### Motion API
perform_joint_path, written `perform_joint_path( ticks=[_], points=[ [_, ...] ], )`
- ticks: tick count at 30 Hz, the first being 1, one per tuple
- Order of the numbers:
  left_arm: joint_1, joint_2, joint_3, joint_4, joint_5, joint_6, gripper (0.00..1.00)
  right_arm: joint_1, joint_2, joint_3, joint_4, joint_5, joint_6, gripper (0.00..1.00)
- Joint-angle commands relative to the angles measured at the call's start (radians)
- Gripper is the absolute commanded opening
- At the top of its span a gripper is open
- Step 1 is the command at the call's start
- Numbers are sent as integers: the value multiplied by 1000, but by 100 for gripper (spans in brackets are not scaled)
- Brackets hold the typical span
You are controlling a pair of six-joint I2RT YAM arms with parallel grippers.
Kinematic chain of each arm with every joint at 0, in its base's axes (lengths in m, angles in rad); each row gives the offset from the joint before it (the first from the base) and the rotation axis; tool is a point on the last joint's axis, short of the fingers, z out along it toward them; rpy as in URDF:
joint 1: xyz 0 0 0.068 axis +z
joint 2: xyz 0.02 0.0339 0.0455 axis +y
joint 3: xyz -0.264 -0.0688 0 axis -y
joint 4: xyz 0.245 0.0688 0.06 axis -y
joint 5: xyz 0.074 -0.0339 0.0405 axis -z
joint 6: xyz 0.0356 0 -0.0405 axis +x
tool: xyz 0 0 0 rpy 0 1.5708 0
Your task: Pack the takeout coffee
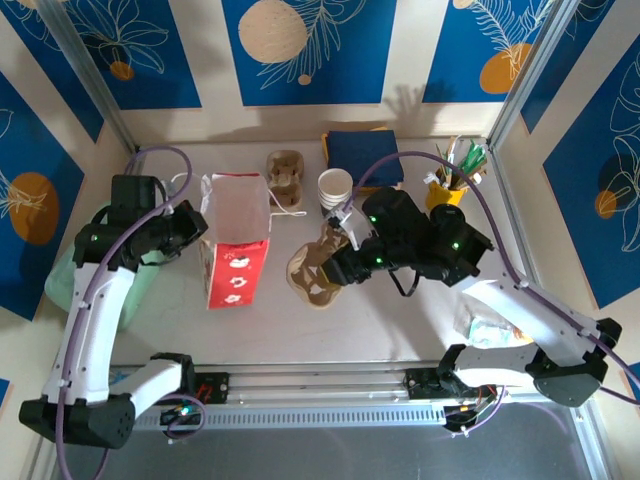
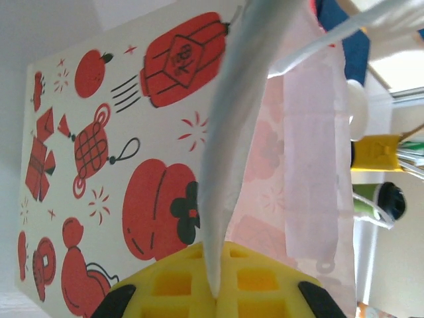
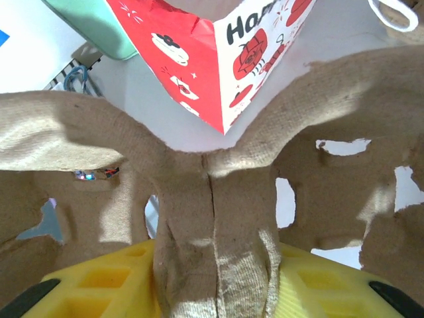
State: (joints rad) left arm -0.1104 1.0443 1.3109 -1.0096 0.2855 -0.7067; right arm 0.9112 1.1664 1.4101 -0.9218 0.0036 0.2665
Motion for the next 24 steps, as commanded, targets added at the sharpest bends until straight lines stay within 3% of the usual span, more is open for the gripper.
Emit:
perform_joint_path(
  ticks=[1, 15, 24],
  points=[
    [-38, -43, -36, 32, 76, -64, 0, 9, -42, 49, -72, 7, 35, 42],
    [-306, -112, -194, 259, 123, -233, 0, 10, -40, 297, -296, 19, 8, 41],
    [-393, -86, -278, 396, 180, -266, 0, 8, -71, 281, -309, 50, 28, 42]
  ],
)
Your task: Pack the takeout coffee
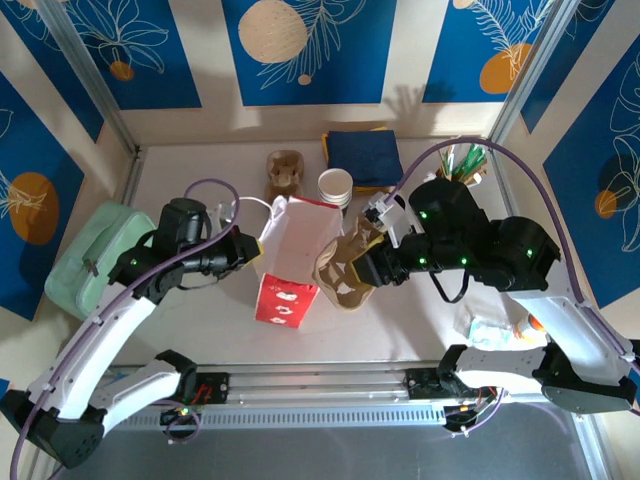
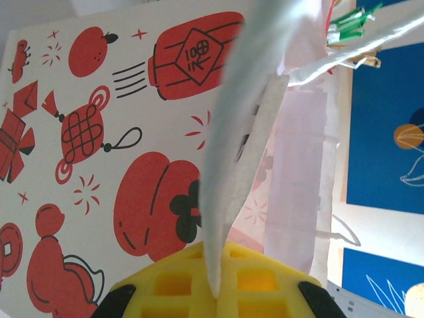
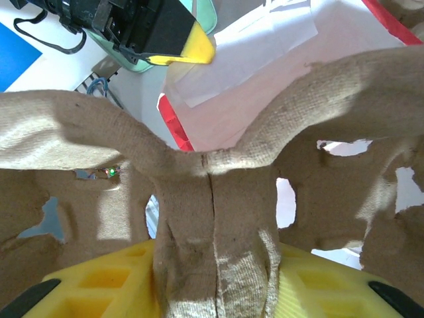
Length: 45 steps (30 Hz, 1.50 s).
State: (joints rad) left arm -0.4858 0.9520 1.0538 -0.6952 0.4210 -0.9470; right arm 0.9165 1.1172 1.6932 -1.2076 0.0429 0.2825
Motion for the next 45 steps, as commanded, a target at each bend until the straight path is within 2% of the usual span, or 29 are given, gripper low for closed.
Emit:
perform_joint_path(
  ticks=[1, 7, 14, 21, 26, 35, 40, 45],
  points=[
    [-20, 7, -28, 94, 47, -29, 0, 4, -22, -5, -23, 8, 13, 41],
    [-22, 9, -52, 126, 67, -22, 0, -2, 18, 22, -10, 7, -16, 42],
    [-20, 9, -110, 161, 98, -35, 0, -25, 147, 143, -35, -12, -114, 42],
    [-20, -20, -109, 107, 60, 4, 21, -41, 259, 235, -77, 29, -204, 42],
    [-20, -23, -49, 39, 26, 64, 40, -18, 312, 281, -90, 126, -251, 42],
    [-19, -75, 28, 17, -50, 200, 55, 69, 392, 330, -105, 412, -350, 43],
    [-17, -139, 11, 45, -104, 229, 54, 102, 457, 352, -142, 539, -398, 43],
    [-16, -176, -14, 28, -176, 247, 54, 120, 505, 378, -166, 604, -427, 43]
  ],
)
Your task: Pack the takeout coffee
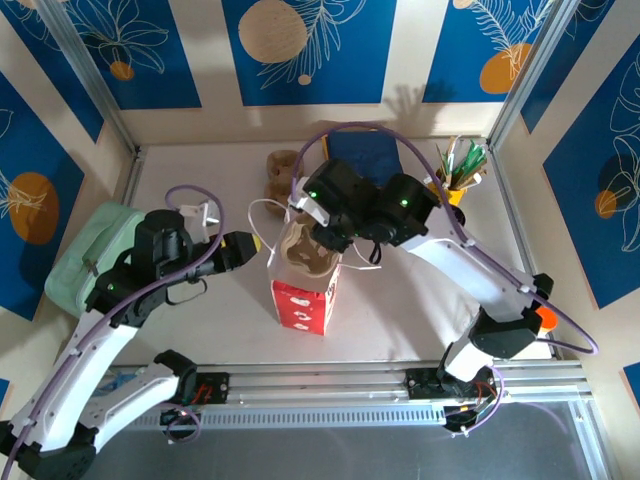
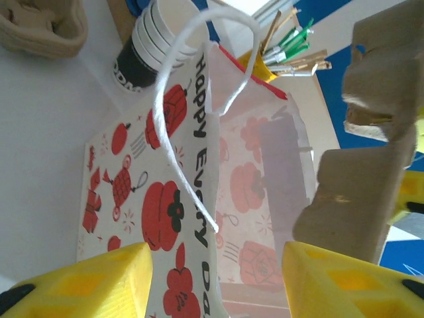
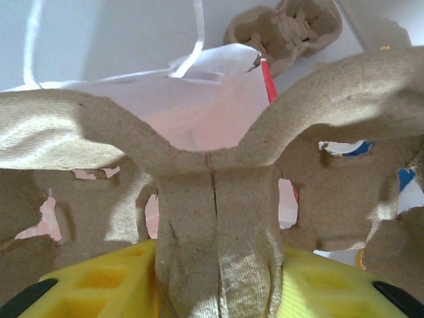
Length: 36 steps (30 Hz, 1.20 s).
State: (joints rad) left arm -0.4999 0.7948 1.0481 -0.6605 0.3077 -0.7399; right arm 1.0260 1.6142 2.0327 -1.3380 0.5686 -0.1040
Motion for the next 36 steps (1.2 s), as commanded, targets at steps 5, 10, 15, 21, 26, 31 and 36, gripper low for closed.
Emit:
perform_joint_path(
  ticks=[5, 10, 15, 21, 26, 31, 36],
  points=[
    [0, -67, -31, 2, -116, 37, 53, 27, 32, 15, -28, 99, -67, 44],
    [0, -86, -31, 6, -137, 49, 53, 36, 25, -19, 15, 103, -86, 44],
    [0, -82, -26, 1, -139, 52, 54, 43, 25, -43, 48, 97, -105, 44],
    [1, -98, -49, 13, -148, 39, 54, 46, 50, -55, 39, 101, -99, 44],
    [0, -111, -50, 15, -175, 42, 54, 54, 51, -89, 45, 88, -82, 44],
    [0, -115, -50, 14, -188, 42, 54, 58, 56, -107, 41, 76, -60, 44],
    [0, -124, -54, 10, -198, 40, 55, 74, 49, -133, 40, 50, -48, 44]
  ],
)
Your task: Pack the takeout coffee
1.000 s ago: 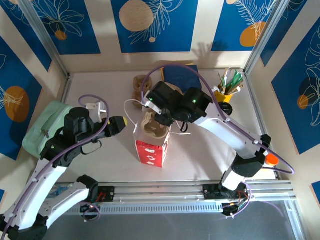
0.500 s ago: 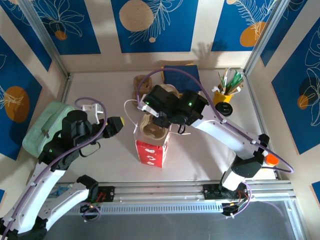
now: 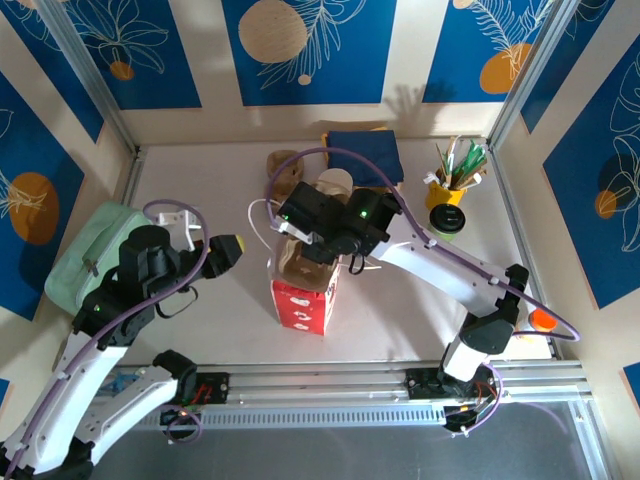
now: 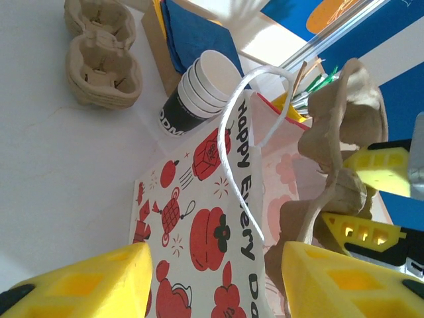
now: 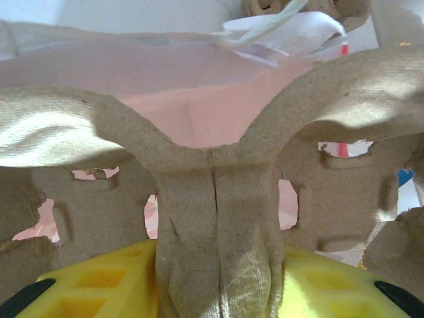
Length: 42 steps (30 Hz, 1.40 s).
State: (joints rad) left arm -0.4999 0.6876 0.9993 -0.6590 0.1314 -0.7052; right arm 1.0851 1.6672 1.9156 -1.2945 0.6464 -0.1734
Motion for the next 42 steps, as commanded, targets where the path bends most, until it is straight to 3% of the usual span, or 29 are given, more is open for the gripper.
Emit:
perform_joint_path(
  ticks=[1, 26, 42],
  points=[
    [0, -19, -6, 9, -24, 6, 55, 19, -3, -23, -6, -27, 26, 44],
    [0, -26, -19, -2, -29, 4, 56, 25, -24, -115, 35, -197, 10, 44],
    [0, -25, -31, -7, -35, -4, 56, -24, -17, -166, 50, -312, -8, 45]
  ],
)
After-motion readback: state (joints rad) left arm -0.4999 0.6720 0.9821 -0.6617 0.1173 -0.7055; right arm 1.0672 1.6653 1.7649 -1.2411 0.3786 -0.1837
